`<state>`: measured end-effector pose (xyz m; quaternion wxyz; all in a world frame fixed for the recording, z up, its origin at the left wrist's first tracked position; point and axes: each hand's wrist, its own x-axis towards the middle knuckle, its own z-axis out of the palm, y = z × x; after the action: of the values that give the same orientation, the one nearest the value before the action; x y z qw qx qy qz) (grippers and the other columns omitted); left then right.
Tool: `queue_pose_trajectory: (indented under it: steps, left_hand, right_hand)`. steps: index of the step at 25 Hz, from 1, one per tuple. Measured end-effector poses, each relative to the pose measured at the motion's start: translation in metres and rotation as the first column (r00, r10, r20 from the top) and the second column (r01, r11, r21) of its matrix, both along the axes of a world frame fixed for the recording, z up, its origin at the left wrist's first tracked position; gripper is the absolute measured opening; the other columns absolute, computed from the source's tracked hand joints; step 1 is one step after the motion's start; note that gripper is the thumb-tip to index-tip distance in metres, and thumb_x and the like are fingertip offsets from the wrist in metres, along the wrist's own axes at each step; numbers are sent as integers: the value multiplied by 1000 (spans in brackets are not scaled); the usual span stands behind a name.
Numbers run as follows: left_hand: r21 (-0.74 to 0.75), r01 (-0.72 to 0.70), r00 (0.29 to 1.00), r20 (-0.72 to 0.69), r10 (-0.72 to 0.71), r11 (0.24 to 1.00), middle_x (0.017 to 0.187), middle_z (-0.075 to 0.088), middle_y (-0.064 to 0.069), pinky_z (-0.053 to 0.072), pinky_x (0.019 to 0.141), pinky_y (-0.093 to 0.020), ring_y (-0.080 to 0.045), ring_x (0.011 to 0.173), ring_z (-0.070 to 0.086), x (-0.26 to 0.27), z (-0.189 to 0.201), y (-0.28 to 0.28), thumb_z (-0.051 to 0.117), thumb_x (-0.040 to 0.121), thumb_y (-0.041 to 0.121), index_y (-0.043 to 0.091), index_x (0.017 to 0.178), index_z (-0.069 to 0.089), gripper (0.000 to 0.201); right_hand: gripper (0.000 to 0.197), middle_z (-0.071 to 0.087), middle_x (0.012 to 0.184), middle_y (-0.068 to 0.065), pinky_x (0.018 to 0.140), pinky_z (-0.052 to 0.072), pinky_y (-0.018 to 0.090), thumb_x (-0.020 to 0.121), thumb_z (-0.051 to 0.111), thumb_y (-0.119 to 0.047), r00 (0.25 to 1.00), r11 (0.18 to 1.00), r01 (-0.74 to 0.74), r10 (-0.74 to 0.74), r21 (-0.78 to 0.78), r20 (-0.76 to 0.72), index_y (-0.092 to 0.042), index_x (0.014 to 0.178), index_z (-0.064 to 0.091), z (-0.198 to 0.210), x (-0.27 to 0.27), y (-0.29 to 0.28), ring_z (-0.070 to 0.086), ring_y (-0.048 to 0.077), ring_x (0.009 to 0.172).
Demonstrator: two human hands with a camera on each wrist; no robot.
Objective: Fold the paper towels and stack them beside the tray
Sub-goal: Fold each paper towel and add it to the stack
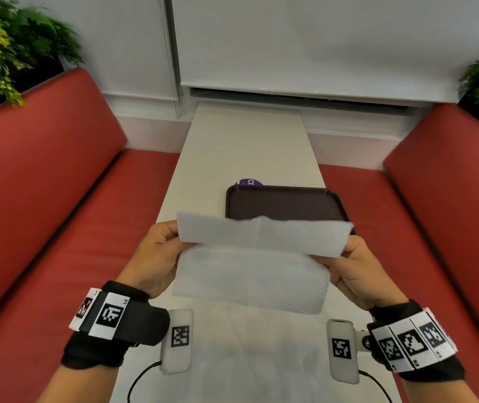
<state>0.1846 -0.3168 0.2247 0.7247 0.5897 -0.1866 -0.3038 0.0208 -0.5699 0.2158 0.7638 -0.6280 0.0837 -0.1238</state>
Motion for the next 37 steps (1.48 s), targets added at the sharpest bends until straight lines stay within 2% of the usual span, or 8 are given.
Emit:
queue_pose_trajectory:
  steps: [3, 7, 11, 15, 20, 24, 32, 37]
  left_hand:
    - [54, -24, 999, -43, 26, 998, 74, 63, -7, 47, 51, -20, -20, 64, 55, 1, 6, -2, 40, 88, 2, 6, 67, 68, 35]
    - [105, 32, 998, 44, -36, 994, 88, 66, -5, 54, 63, -34, -25, 71, 63, -3, 1, -10, 63, 80, -3, 9, 82, 68, 14]
    - [270, 14, 971, 226, -77, 963, 80, 70, -1, 55, 66, -26, -23, 69, 65, -6, -16, -38, 69, 77, -3, 17, 76, 71, 21]
    - [522, 96, 869, 372, -327, 847, 87, 69, -7, 55, 73, -28, -26, 80, 65, -12, -59, -96, 73, 77, 12, 31, 87, 71, 22]
    - [717, 246, 630, 393, -669, 653, 103, 68, 10, 48, 91, -28, -13, 93, 60, -44, -112, -200, 65, 82, 11, 27, 98, 71, 24]
    - [783, 179, 575, 408, -709, 595, 109, 66, -4, 34, 92, -20, -23, 113, 48, -66, -139, -274, 50, 92, 7, 14, 101, 70, 23]
    - [928, 204, 383, 216, -898, 310, 134, 45, -6, 41, 104, -35, -25, 123, 47, -61, -200, -334, 50, 88, -4, 14, 132, 49, 48]
    - [944, 147, 319, 237, -918, 295, 135, 33, -6, 40, 102, -40, -27, 118, 43, -68, -204, -331, 52, 84, -8, 18, 133, 46, 56]
  right_hand:
    - [28, 71, 81, 14, 62, 54, 28, 62, 81, -26, 999, 1000, 8, -9, 5, 32, -3, 75, 75, -1, -6, -4, 68, 23, 75]
    - [27, 72, 74, 12, 54, 53, 22, 79, 68, -31, 986, 988, 157, -157, -7, -57, -7, 70, 76, -8, -15, -3, 67, 16, 61]
    - [34, 73, 78, 4, 59, 51, 21, 58, 86, -36, 940, 939, 276, -309, -204, -149, -12, 80, 77, -38, -41, -12, 63, 15, 63]
    - [14, 71, 73, -3, 53, 53, 24, 70, 80, -1, 798, 849, 447, -520, -282, -303, -7, 81, 74, -77, -89, -13, 64, 12, 56]
    - [13, 67, 79, -4, 54, 54, 30, 74, 77, 2, 584, 778, 534, -623, -332, -520, -10, 80, 74, -135, -148, -11, 58, 12, 43]
    - [20, 69, 83, -3, 55, 53, 19, 76, 75, 1, 428, 670, 634, -720, -386, -547, -19, 80, 73, -163, -153, -27, 64, 13, 47]
    - [18, 63, 63, -9, 58, 39, -1, 82, 73, -16, 266, 641, 484, -756, -596, -598, -27, 96, 72, -200, -137, -70, 60, 4, 54]
    - [29, 64, 108, 2, 84, 34, 12, 85, 69, -25, 251, 691, 285, -722, -664, -645, -28, 113, 68, -211, -133, -68, 58, 19, 99]
